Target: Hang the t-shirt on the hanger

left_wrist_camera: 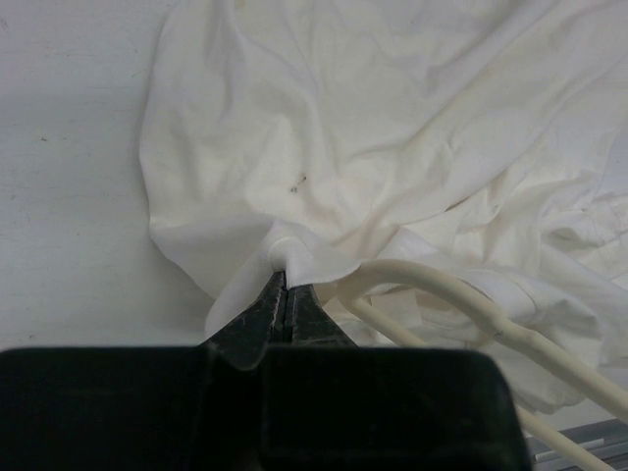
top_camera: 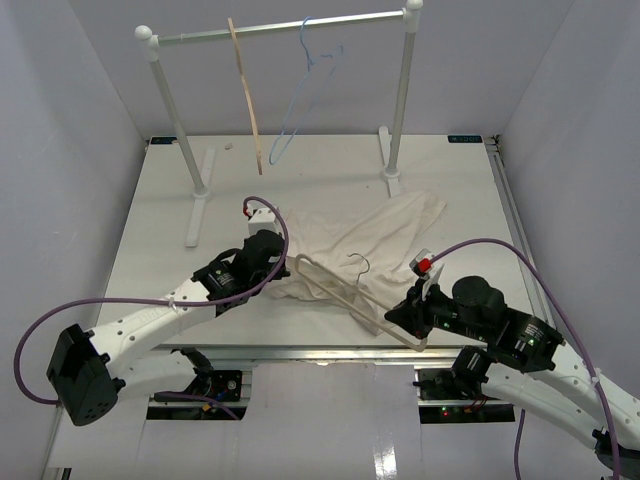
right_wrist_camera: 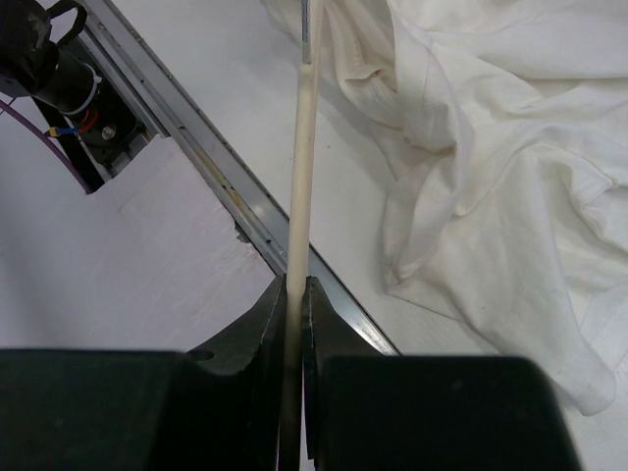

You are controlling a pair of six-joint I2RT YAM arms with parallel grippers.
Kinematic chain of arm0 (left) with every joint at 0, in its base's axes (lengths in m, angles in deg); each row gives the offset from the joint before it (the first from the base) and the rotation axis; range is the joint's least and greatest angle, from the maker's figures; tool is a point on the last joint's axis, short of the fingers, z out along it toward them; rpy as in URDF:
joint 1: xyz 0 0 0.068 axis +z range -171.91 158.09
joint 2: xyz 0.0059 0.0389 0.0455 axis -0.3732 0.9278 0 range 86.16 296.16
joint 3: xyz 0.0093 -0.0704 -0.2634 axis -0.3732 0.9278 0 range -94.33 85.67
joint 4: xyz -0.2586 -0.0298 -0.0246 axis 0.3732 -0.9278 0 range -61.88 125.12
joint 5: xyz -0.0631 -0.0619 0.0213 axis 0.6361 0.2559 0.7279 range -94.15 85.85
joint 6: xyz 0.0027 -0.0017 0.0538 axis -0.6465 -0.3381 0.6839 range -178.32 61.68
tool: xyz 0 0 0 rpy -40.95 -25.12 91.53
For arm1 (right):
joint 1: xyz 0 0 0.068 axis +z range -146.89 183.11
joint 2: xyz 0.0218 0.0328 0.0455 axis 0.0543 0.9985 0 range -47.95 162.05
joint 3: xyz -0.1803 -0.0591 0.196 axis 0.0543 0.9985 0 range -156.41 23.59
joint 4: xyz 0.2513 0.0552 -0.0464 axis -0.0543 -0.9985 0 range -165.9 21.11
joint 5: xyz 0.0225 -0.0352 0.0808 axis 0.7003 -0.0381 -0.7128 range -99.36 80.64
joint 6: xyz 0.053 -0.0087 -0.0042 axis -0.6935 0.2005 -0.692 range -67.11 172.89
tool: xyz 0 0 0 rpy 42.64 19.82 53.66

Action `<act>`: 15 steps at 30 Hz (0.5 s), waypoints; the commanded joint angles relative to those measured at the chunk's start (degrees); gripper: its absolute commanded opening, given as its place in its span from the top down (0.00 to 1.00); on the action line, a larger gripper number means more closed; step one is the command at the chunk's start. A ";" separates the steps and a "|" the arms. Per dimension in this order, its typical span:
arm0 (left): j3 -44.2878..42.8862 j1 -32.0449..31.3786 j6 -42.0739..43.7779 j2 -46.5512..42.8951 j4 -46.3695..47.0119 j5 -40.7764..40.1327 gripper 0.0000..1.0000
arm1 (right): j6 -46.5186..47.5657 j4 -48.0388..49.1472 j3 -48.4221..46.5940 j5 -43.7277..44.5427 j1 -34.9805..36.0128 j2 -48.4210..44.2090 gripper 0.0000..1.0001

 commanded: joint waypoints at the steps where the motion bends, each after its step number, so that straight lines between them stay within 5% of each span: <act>1: -1.95 0.25 0.30 -2.48 -0.07 0.33 1.00 | 0.88 3.32 -0.14 -0.04 0.35 0.32 0.92; 15: -10.44 0.30 3.99 -2.53 -2.31 8.89 1.00 | 5.35 9.44 0.57 -5.07 0.42 6.56 0.92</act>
